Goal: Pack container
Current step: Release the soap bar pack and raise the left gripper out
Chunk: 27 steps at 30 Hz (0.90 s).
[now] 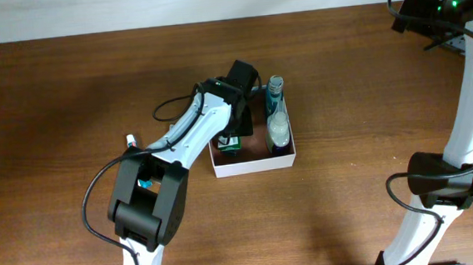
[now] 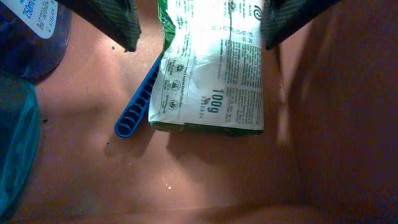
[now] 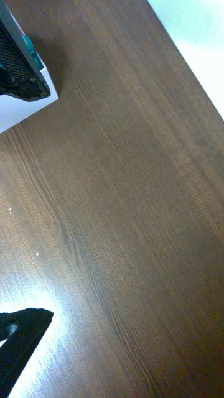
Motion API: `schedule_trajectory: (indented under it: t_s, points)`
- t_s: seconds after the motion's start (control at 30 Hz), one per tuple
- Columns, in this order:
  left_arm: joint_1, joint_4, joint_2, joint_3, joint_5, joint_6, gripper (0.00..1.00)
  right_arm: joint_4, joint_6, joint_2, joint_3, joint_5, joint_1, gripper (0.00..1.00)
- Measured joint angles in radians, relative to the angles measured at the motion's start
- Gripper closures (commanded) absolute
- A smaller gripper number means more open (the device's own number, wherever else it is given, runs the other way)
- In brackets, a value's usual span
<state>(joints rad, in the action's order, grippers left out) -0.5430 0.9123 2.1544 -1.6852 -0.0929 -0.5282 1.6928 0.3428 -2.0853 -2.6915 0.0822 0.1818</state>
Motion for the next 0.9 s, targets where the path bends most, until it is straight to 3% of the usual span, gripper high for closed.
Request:
schedule_trajectory:
  t_s: [0.2, 0.53, 0.9]
  points:
    - [0.001, 0.045, 0.0, -0.053, -0.001, 0.012, 0.45, 0.0, 0.0, 0.0, 0.0, 0.0, 0.0, 0.01]
    - [0.002, 0.159, 0.0, -0.362, -0.001, 0.055, 0.45, 0.0, 0.0, 0.0, 0.0, 0.0, 0.0, 0.02]
    - [0.139, 0.478, 0.0, -0.459, -0.001, 0.088, 0.41, 0.0, 0.0, 0.0, 0.0, 0.0, 0.0, 0.02]
